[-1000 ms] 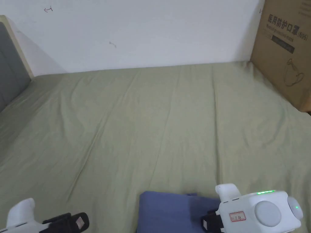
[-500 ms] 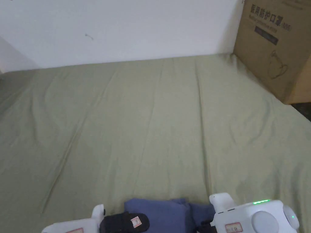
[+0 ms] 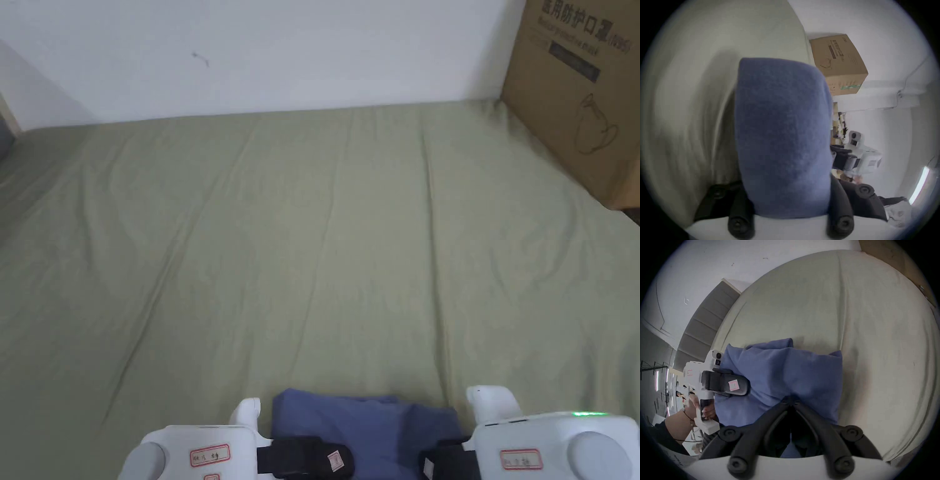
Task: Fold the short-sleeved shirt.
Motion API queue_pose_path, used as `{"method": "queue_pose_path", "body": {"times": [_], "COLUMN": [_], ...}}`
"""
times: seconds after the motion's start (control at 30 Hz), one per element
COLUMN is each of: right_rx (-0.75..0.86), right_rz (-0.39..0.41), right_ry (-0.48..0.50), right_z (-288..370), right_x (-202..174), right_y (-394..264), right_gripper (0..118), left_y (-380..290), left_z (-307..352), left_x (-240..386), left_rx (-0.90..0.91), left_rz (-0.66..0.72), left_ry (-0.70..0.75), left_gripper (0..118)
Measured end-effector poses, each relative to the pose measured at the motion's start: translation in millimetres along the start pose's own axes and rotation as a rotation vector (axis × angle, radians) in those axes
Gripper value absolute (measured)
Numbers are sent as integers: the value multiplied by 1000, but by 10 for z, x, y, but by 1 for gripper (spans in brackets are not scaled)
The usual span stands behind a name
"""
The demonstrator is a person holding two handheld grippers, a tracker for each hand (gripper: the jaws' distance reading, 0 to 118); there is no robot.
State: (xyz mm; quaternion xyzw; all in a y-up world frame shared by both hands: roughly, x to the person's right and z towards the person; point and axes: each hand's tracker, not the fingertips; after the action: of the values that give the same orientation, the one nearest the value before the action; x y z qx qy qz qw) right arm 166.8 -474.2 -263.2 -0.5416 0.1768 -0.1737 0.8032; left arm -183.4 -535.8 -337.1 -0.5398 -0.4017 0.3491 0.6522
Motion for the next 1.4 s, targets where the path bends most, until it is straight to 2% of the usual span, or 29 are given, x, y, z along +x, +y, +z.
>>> {"method": "queue_pose_path", "body": {"times": [0.17, 0.27, 0.4, 0.53, 0.6, 0.73, 0.8, 0.83, 0.87, 0.9, 0.93, 1.0, 1.03, 1.13, 1.27, 1.37, 1.4], "right_rx": [93, 119, 132, 121, 109, 110, 104, 98, 96, 97, 102, 113, 114, 119, 146, 162, 173], "right_rz": [8, 42, 87, 105, 68, 61, 81, 91, 96, 103, 110, 122, 125, 134, 159, 152, 146], "right_ry": [36, 21, -12, -41, -22, -32, -50, -50, -48, -48, -50, -55, -57, -55, -65, -75, -90], "right_z": [417, 635, 774, 777, 751, 694, 670, 665, 668, 666, 666, 676, 676, 693, 753, 827, 872], "right_x": [-167, -289, -450, -618, -675, -760, -826, -850, -856, -884, -907, -910, -922, -922, -910, -890, -876], "right_y": [20, 35, 55, 62, 84, 137, 151, 159, 167, 171, 179, 201, 214, 241, 249, 263, 266], "right_gripper": [0, 0, 0, 0, 0, 0, 0, 0, 0, 0, 0, 0, 0, 0, 0, 0, 0], "left_y": [64, 228, 421, 706, 808, 930, 946, 1004, 1000, 989, 962, 919, 896, 783, 691, 610, 579], "left_z": [813, 1557, 2528, 3319, 3499, 3699, 3725, 3811, 3821, 3836, 3891, 3971, 4018, 4013, 3701, 3196, 3007], "left_x": [128, 40, -26, -157, -161, -321, -318, -408, -375, -316, -261, -182, -102, 46, 294, 612, 737], "left_rx": [156, 219, 225, 212, 212, 195, 188, 193, 202, 216, 259, 306, 333, 367, 350, 325, 344], "left_rz": [-33, -62, -79, -127, -144, -99, -114, -154, -188, -233, -280, -301, -337, -395, -419, -424, -435], "left_ry": [-115, -45, 227, 619, 831, 1031, 1157, 1251, 1326, 1411, 1463, 1476, 1534, 1507, 1372, 1110, 1029], "left_gripper": [26, 26, 26, 26, 26, 26, 39, 53, 83, 104, 113, 113, 112, 112, 112, 111, 105]}}
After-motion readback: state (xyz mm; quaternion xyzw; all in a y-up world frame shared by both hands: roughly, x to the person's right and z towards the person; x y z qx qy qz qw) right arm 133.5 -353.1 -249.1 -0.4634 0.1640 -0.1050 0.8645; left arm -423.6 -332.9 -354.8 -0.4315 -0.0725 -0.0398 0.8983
